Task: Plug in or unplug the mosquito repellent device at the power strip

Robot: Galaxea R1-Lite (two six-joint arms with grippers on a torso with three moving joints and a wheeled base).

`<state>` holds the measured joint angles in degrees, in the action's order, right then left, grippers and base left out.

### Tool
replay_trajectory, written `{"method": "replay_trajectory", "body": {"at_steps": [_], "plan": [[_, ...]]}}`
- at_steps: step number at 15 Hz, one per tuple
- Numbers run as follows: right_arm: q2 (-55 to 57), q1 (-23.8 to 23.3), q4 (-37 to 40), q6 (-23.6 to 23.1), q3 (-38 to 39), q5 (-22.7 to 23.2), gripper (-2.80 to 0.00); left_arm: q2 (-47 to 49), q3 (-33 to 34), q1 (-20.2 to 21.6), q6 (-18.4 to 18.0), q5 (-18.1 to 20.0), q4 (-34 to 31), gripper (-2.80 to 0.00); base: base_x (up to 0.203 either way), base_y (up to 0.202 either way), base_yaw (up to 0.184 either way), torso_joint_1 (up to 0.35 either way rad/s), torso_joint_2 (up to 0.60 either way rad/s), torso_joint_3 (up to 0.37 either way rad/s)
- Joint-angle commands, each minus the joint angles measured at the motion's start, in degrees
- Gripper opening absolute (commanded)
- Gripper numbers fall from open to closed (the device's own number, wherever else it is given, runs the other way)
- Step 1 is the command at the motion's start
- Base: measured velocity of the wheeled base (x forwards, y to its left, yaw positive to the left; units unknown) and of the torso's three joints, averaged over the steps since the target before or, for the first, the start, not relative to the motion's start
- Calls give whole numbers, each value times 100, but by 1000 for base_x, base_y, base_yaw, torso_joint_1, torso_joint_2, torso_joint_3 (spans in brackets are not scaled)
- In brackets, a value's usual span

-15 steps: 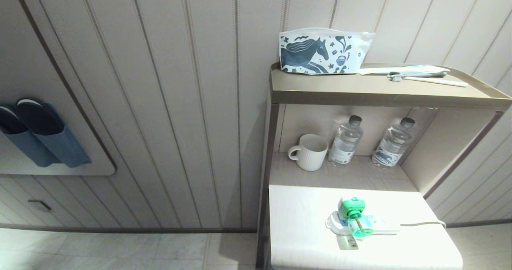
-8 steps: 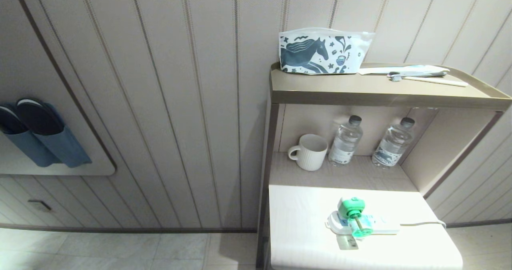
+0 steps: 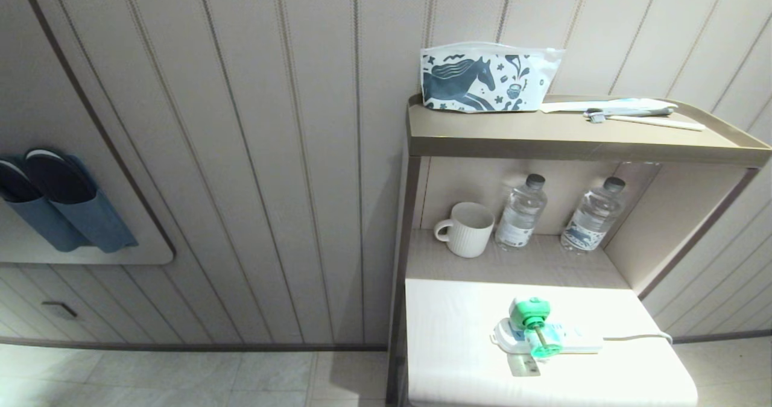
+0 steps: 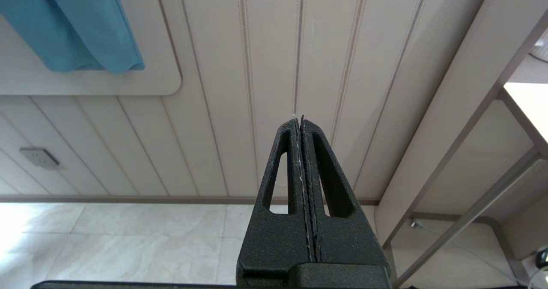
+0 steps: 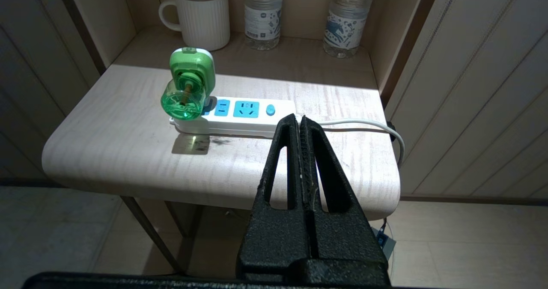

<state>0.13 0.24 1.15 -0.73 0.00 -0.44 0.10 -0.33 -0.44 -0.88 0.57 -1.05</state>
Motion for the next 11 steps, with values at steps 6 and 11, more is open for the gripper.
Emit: {"method": "replay_trajectory", "body": {"at_steps": [6, 11], "plan": [[22, 2, 0, 82, 0, -44, -280, 8, -2, 0, 0, -5, -1, -280, 0, 0, 0, 0, 0, 0], [13, 2, 0, 97, 0, -51, -280, 8, -2, 0, 0, -5, -1, -280, 0, 0, 0, 0, 0, 0]]}}
